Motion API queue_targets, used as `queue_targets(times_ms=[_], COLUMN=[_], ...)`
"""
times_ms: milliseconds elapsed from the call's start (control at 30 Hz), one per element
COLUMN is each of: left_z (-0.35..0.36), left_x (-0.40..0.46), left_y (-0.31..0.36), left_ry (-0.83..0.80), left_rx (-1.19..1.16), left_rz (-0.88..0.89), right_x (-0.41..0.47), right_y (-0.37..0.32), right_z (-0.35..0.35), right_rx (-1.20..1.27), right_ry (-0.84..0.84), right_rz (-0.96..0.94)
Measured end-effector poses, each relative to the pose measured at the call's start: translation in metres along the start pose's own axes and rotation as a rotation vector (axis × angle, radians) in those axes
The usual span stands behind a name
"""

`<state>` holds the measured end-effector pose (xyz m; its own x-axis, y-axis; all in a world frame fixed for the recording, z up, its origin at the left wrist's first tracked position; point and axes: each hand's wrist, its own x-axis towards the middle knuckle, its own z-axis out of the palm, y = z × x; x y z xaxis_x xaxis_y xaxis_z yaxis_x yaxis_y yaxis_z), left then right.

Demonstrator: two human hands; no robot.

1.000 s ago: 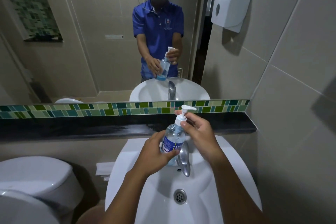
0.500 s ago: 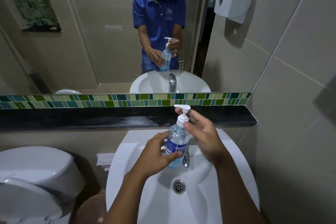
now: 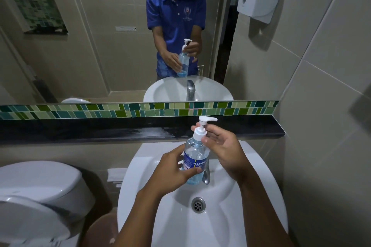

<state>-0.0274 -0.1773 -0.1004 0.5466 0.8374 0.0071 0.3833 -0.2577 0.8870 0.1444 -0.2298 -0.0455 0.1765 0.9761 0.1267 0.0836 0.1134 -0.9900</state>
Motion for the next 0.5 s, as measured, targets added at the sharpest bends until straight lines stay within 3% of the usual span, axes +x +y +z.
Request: queue_targets(times_ms=[100,233,333,500], left_z=[-0.0018,-0.0008,0.0001,0.0002], left_x=[-0.0017,0.0,0.0001,-0.0007], left_y=[-0.0001,-0.0002,-0.0004,-0.0001], left_ry=[-0.006,-0.029,-0.052,-0.081], left_rx=[0.016,0.003,0.011,0.02], left_rz=[-0.016,-0.023,-0.025,-0.032], right_x=[0.0042,0.001,0.0036,-0.0036], right_y=[0.0033,0.002,0.005,0.0025], right_z=[-0.0049,-0.0025,-0.0009,-0.0045], right_rx=[-0.066,-0.012,-0.096,0.077], right_ry=[0.098,-0.043,0.106,-0.072], right_rz=[0.01,0.056,0.056,0.041])
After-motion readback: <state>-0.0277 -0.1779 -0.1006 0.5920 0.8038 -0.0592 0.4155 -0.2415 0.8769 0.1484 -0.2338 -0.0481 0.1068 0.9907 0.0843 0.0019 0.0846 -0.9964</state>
